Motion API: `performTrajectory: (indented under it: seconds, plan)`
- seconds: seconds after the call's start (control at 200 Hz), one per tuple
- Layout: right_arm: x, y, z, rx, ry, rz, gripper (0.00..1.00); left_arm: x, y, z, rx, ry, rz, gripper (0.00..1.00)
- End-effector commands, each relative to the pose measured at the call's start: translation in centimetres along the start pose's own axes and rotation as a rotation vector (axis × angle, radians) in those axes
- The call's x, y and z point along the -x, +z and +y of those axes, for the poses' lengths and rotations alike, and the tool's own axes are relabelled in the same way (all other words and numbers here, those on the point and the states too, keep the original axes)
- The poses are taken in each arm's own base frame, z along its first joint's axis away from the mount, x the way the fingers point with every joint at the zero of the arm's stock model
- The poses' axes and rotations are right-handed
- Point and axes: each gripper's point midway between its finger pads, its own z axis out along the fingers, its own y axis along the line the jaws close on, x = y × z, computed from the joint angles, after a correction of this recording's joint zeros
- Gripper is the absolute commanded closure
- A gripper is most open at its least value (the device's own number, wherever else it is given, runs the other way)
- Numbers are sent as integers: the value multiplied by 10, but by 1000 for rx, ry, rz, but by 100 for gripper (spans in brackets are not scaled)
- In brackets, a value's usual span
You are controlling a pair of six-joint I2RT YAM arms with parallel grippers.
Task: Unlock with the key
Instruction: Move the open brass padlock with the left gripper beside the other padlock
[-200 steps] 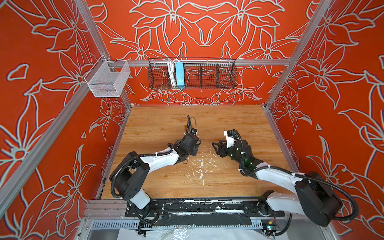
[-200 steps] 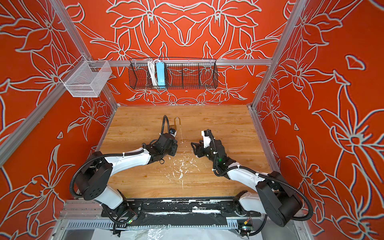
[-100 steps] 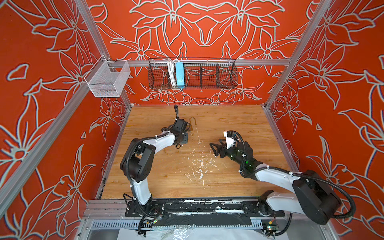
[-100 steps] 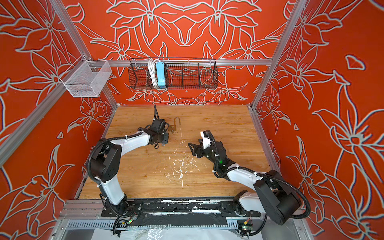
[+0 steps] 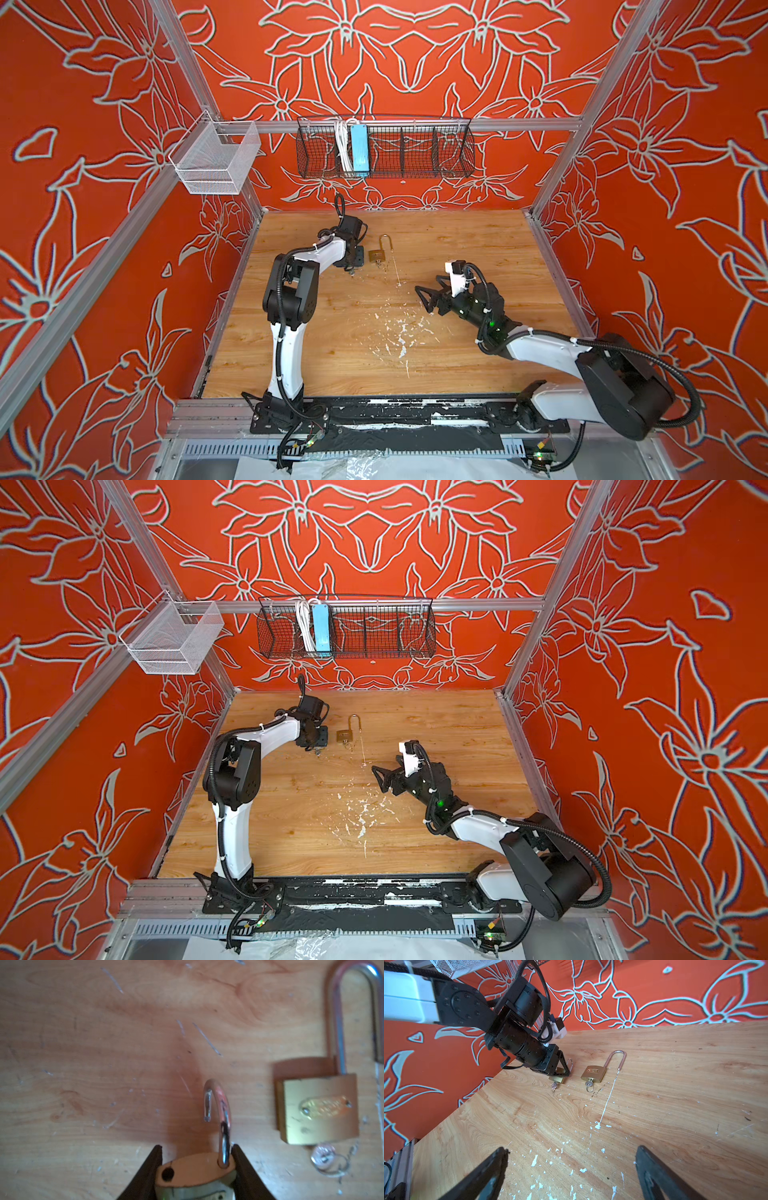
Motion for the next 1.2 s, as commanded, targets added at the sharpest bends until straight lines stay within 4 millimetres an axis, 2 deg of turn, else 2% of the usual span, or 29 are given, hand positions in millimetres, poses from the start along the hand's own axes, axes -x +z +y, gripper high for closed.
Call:
performTrajectory:
  seconds: [0.0, 0.215, 0.36, 0.425, 0.545, 0.626, 0.856, 1.001, 1.196]
  plan:
    - [0, -1, 2, 17, -1, -11, 2, -14, 9, 22, 26, -76, 90, 100]
    - [0, -1, 3, 21, -5, -12, 2, -26, 18, 45, 74, -170, 195, 100]
    - [1, -1, 4, 23, -7, -13, 2, -27, 14, 55, 66, -212, 209, 100]
    - [1, -1, 3, 21, -6, -12, 2, -21, 7, 34, -53, -175, 172, 100]
    - [-1, 1, 4, 26, -1, -8, 2, -2, -22, -9, -199, -125, 93, 100]
    - [0, 0, 5, 31, -2, -10, 2, 5, -33, -25, -261, -117, 71, 100]
    - [2, -2, 4, 23, -13, -16, 2, 13, -49, -75, -608, -64, 60, 100]
    - [0, -1, 3, 21, -15, -9, 2, 20, -62, -95, -741, -34, 69, 100]
    - [0, 1, 4, 26, -18, -7, 2, 7, -44, -100, -760, 12, 218, 100]
